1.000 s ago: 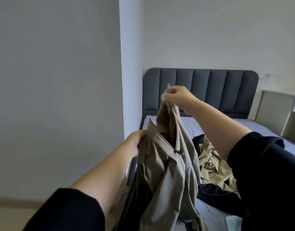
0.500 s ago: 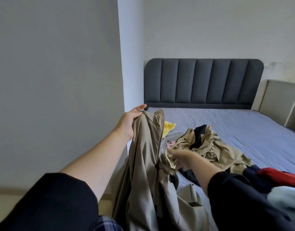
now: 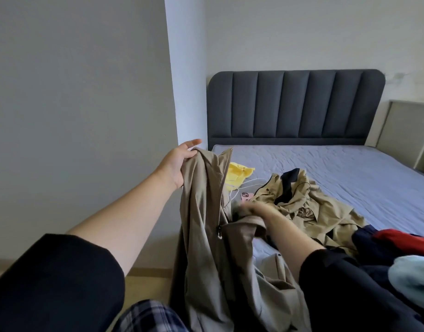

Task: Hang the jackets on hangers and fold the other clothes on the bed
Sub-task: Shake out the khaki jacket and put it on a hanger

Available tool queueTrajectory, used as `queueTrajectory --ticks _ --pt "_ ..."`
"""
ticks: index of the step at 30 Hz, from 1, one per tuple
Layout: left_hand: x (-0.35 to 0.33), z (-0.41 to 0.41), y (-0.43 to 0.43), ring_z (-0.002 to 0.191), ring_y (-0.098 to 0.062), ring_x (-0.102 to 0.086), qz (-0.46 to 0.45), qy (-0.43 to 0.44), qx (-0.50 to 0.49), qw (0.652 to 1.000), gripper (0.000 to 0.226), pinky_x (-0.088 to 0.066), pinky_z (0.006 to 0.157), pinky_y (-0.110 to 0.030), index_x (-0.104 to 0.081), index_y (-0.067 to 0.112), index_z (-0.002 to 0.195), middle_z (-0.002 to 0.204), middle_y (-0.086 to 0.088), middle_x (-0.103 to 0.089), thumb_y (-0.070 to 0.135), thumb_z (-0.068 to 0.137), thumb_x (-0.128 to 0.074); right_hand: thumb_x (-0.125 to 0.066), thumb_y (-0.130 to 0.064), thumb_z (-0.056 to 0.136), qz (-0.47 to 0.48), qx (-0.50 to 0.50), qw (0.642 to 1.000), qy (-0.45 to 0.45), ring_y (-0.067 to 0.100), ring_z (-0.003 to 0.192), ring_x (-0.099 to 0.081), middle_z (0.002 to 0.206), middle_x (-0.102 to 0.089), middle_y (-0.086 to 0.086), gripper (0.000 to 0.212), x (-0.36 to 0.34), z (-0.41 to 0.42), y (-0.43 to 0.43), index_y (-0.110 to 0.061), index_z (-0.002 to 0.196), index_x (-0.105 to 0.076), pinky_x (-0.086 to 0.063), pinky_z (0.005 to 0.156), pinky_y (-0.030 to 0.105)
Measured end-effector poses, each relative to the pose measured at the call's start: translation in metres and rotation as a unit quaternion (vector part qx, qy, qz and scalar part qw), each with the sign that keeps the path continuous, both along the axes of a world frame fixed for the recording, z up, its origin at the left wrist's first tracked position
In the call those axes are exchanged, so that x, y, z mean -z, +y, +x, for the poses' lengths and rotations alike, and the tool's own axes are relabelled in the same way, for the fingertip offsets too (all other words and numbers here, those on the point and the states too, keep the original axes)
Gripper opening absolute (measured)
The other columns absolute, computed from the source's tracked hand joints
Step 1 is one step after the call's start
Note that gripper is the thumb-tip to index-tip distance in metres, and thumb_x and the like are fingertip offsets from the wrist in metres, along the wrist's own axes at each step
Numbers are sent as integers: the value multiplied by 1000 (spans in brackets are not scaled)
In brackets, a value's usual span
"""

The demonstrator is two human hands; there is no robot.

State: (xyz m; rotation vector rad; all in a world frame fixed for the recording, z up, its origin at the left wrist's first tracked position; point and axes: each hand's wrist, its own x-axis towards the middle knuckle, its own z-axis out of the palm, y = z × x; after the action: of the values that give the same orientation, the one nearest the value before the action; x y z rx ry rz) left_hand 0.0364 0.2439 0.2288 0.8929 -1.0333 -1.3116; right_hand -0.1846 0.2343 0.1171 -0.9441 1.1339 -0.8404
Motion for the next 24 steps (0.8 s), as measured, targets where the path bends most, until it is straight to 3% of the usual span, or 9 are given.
queueTrajectory --ticks 3,5,7,10,12,14,17,20,24 --pt "-6 13 -2 62 -12 -67 -25 76 -18 997 36 -57 63 -22 -66 18 96 68 0 -69 -1 97 -35 -44 -43 98 -75 119 956 -257 24 88 -65 91 -71 4 42 -35 -21 -10 -8 95 -66 -50 92 29" --pt "-5 20 -4 63 -13 -69 -22 119 -42 992 38 -57 62 -22 -66 17 94 70 -2 -71 -2 97 -34 -47 -33 99 -89 158 968 -172 24 76 -65 72 -71 -10 31 -19 -29 -7 -13 83 -65 -49 80 17" --pt "3 23 -10 67 -15 -67 3 105 -71 992 40 -56 64 -24 -65 18 93 75 -4 -70 -4 97 -32 -43 -26 101 -14 153 978 -143 20 59 -67 61 -69 0 41 9 -24 -4 -9 71 -67 -50 63 25" --pt "23 24 -17 66 -13 -52 63 11 -124 990 49 -44 52 -17 -66 15 103 86 -4 -61 -12 91 -26 -43 -44 97 61 70 986 -140 26 74 -70 85 -72 17 57 26 -7 -3 -2 78 -75 -49 72 37" --pt "33 26 -17 58 -12 -37 95 -46 -131 986 55 -32 41 -14 -65 11 111 88 -7 -58 -14 86 -23 -45 -41 96 57 65 988 -125 28 70 -69 80 -70 18 50 18 -6 -11 -5 77 -72 -52 71 37" --pt "37 28 -16 62 -15 -40 110 -77 -113 984 58 -36 49 -16 -64 7 115 95 -13 -57 -15 83 -21 -43 -23 97 47 75 989 -122 26 66 -65 72 -66 14 29 -6 -7 -21 -8 79 -61 -54 71 36" --pt "30 36 -15 79 -24 -61 129 -40 -70 988 43 -49 74 -30 -64 4 111 94 -15 -64 -9 86 -31 -31 -3 83 18 63 990 -126 31 80 -59 86 -58 16 25 -48 -15 -31 -3 90 -54 -46 95 45" --pt "17 39 -11 65 -21 -70 145 -52 -31 987 10 -54 60 -28 -65 3 92 74 -12 -71 8 90 -57 -27 1 81 -41 -9 995 -95 30 65 -65 73 -60 13 28 -83 -19 -31 -2 77 -54 -48 75 41" --pt "10 34 -10 70 -19 -67 102 -163 -25 981 22 -56 66 -28 -64 1 110 81 -11 -69 -2 89 -60 -38 16 87 -136 68 987 58 25 60 -65 75 -64 16 29 -109 -9 -32 1 77 -59 -58 60 37"
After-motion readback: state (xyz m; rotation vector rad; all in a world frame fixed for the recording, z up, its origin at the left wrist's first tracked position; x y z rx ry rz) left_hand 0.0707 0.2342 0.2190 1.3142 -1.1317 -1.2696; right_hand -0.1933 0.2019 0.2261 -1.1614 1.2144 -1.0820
